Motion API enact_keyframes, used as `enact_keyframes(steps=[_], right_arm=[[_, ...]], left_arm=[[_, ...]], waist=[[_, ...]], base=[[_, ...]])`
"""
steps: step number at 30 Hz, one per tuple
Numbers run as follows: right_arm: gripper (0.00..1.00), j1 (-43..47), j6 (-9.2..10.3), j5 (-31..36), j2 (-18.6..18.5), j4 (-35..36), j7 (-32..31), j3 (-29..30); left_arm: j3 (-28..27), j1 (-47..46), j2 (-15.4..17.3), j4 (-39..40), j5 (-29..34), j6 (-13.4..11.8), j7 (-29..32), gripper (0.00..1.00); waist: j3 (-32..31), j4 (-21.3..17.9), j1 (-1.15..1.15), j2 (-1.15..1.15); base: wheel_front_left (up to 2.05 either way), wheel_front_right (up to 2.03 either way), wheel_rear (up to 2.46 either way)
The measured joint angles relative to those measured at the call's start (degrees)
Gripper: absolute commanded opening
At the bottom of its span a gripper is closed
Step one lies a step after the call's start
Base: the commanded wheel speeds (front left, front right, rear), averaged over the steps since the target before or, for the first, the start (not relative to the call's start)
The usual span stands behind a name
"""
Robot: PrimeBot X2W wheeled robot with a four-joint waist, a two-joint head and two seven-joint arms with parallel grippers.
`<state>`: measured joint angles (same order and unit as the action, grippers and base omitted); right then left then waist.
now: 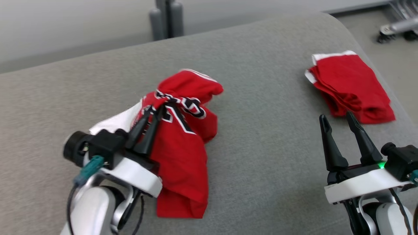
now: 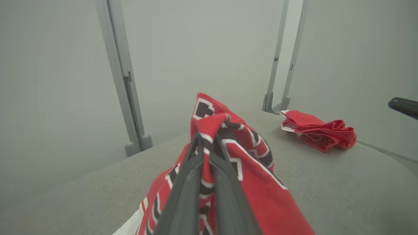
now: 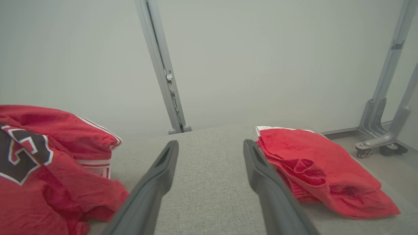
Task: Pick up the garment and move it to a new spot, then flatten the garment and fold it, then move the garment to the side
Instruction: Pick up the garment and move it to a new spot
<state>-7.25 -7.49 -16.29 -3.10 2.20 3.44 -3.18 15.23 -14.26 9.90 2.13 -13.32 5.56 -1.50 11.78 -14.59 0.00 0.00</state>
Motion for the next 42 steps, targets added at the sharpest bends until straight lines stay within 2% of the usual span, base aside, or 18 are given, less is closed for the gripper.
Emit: enact_keyframes(steps=[7,12,13,14,15,22,29,42], right_arm=[[1.0,-1.16,0.0,-1.45,0.14,-2.46,2.58,-0.75],[1.0,-1.88,0.0,-2.35,0.21,-3.6,3.72,-0.96],[1.0,-2.0,0.0,-2.36,0.22,-3.87,3.79,-1.01],[1.0,-2.21,0.0,-2.36,0.22,-4.15,4.0,-1.04],[1.0,-2.53,0.0,-2.36,0.22,-4.41,4.16,-1.12],[1.0,-3.04,0.0,-2.0,0.31,-5.13,4.21,-1.11],[1.0,-2.55,0.0,-0.55,0.33,-5.04,2.85,0.31],[1.0,0.75,0.0,2.04,-0.22,-3.52,-0.43,0.77]], left_arm=[[6.48,-3.75,-0.78,-10.27,-0.4,1.32,-0.07,0.0],[10.46,-5.2,-1.37,-14.58,-1.66,1.54,-0.87,0.0],[11.11,-5.31,-1.57,-15.27,-2.33,1.7,-0.77,0.26],[11.68,-5.32,-1.71,-15.73,-2.82,1.71,-0.8,0.91],[12.07,-5.41,-1.77,-15.97,-3.21,1.77,-1.01,1.0],[11.76,-5.97,-2.07,-15.06,-5.24,1.18,-4.67,1.0],[5.01,-4.28,-1.05,-12.74,-8.05,-3.78,-8.04,1.0],[-6.94,5.08,4.97,-10.03,-11.17,-10.76,-11.5,1.0]], waist=[[5.0,-5.16,0.0,0.0],[7.41,-6.44,0.0,0.0],[7.53,-6.36,0.0,0.0],[7.55,-6.14,0.0,0.0],[7.51,-5.9,0.0,0.0],[5.63,-3.6,0.0,0.0],[2.14,0.1,0.0,0.0],[-4.11,6.84,0.0,0.0]], base=[[0.0,0.0,0.0],[0.0,0.0,0.0],[0.0,0.0,0.0],[0.0,0.0,0.0],[0.0,0.0,0.0],[0.0,0.0,0.0],[0.0,0.0,0.0],[0.0,0.0,0.0]])
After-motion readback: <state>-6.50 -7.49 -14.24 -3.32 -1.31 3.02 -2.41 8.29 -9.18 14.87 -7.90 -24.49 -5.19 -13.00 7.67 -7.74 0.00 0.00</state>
